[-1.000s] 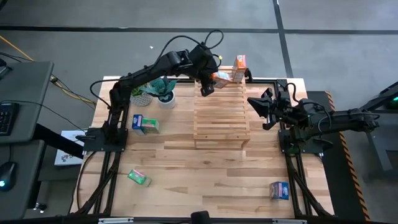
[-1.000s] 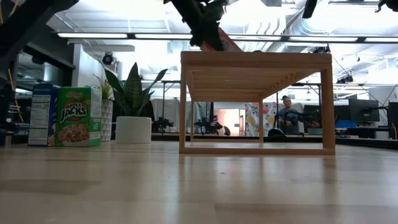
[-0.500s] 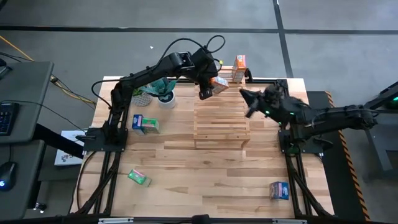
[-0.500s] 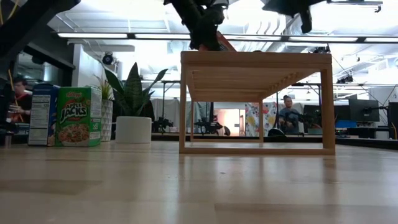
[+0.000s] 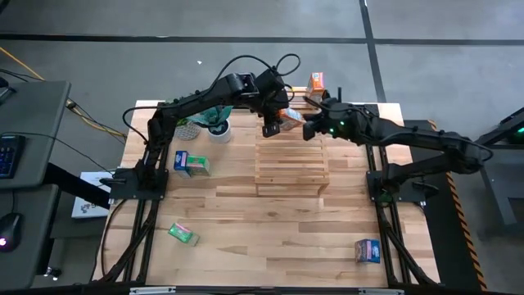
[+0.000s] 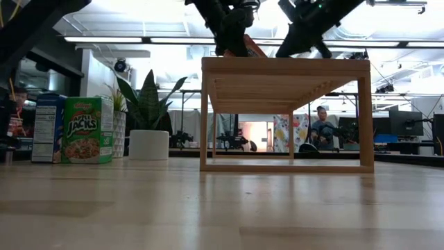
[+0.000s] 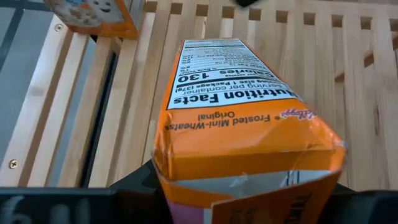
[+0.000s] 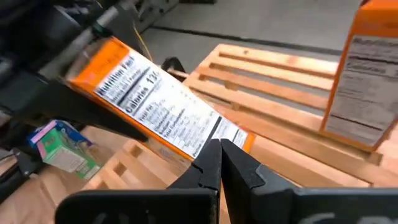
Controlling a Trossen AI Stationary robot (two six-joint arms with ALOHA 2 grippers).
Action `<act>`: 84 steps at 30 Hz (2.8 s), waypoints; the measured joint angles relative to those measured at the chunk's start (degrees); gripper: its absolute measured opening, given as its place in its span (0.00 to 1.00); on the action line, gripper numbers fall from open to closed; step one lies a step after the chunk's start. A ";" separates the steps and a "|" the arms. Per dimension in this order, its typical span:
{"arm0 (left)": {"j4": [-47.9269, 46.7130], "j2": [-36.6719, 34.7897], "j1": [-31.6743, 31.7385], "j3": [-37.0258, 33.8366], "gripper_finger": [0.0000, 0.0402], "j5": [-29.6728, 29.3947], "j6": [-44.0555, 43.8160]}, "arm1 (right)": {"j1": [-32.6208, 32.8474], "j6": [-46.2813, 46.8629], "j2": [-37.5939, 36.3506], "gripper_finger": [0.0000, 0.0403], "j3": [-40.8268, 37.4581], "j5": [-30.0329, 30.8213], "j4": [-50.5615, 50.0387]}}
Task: Stack cereal on shelf
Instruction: Put the bottom left orange cereal box on the shelf, then put the bottom right blue cereal box on the shelf
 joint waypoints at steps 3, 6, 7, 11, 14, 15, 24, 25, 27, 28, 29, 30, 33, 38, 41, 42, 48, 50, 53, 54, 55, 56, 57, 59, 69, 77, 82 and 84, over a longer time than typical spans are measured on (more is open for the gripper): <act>1.17 0.00 -0.22 0.01 0.39 -0.13 -0.15 | -0.51 1.15 1.25 0.00 0.00 -1.00 0.04; 1.48 0.00 -0.21 -0.01 0.39 -0.34 -0.37 | -0.71 1.19 1.77 0.00 0.00 -1.93 -0.01; 1.69 0.00 -0.21 -0.01 0.39 -0.32 -0.37 | -0.77 1.20 1.77 0.00 0.00 -2.15 -0.10; 2.13 0.00 -0.18 -0.01 0.39 -0.25 -0.37 | -0.77 1.20 1.68 0.00 0.00 -1.63 -0.29; 2.69 0.00 -0.18 -0.01 0.42 -0.26 -0.42 | -0.79 1.20 1.67 0.00 0.00 -1.77 -0.74; 3.02 0.00 -0.18 -0.01 0.44 -0.15 -0.42 | -0.79 1.31 1.69 0.00 0.00 -1.99 -1.04; 5.98 0.00 -0.17 -0.01 0.62 -0.19 -2.05 | -0.77 2.23 1.70 0.00 0.00 -2.47 -1.97; 6.32 0.00 -0.16 -0.01 0.64 -0.17 -2.07 | -0.77 2.19 1.70 0.00 0.00 -2.41 -1.97; 6.41 -0.06 -0.16 -0.01 0.66 -0.19 -2.03 | -0.77 2.15 1.70 0.00 0.00 -2.37 -1.97; 6.44 -0.11 -0.16 -0.01 0.67 -0.19 -2.03 | -0.77 2.02 1.70 0.00 0.00 -2.30 -1.95; 6.54 -0.17 -0.16 -0.01 0.68 -0.19 -2.03 | -0.77 1.81 1.70 0.00 0.00 -2.18 -1.93; 6.45 -0.17 -0.10 0.20 0.68 -0.19 -2.03 | -0.77 1.76 1.70 0.00 0.00 -2.08 -1.90; 5.60 -0.24 -0.01 1.87 0.68 -0.19 -2.01 | -0.77 1.65 1.70 0.00 0.00 -1.98 -1.90; 5.48 -0.44 -0.01 5.50 0.68 -0.13 -2.01 | -0.81 0.79 0.58 0.00 -0.02 -0.88 -2.52; 5.62 -0.51 -0.01 7.18 0.68 -0.11 -1.99 | -1.13 0.55 -0.86 0.00 -0.02 -0.15 -2.94; 6.11 -0.76 -0.01 7.13 0.68 -0.10 -1.99 | -1.37 0.50 -1.38 0.00 -0.02 0.17 -3.19; 6.22 -3.39 1.00 6.99 0.68 -0.02 -3.85 | -2.14 -1.66 -5.53 0.00 -0.04 0.43 -6.13; 5.72 -4.37 1.64 6.96 0.68 2.04 -5.90 | -2.28 -2.80 -7.92 0.00 -0.04 0.54 -7.40; 5.44 -5.77 3.12 6.99 0.68 8.17 -9.02 | -2.28 -4.33 -12.13 0.00 -0.04 0.63 -9.27; 5.49 -6.03 3.53 6.99 0.68 10.57 -9.44 | -2.28 -4.47 -13.67 0.00 -0.04 0.63 -10.26; 5.58 -6.15 3.86 6.99 0.68 12.75 -9.62 | -2.28 -4.46 -15.23 0.00 -0.04 0.63 -11.11; 5.52 -6.19 4.04 6.99 0.68 14.60 -9.64 | -2.28 -4.46 -16.77 0.00 -0.04 0.61 -12.16; 5.52 -6.14 4.23 6.99 0.68 16.24 -9.66 | -2.27 -4.46 -18.24 0.00 -0.04 0.63 -13.26; 5.80 -6.08 4.51 6.53 0.68 17.99 -9.65 | -2.28 -4.46 -21.08 0.00 -0.04 0.65 -15.23; 32.40 -17.31 4.67 -18.58 0.68 17.43 -18.43 | -2.28 -4.45 -29.09 0.00 -0.04 0.65 -19.28; 80.15 -34.83 2.16 -61.44 0.68 5.75 -27.19 | -2.26 -4.90 -28.99 0.00 -0.04 0.46 -19.52; 81.23 -32.75 1.88 -66.77 0.68 3.91 -25.96 | -2.27 -4.88 -28.95 0.00 -0.04 0.46 -19.69; 80.08 -30.52 1.96 -65.95 0.68 4.87 -22.05 | -2.25 -4.90 -28.94 0.00 -0.04 0.44 -19.78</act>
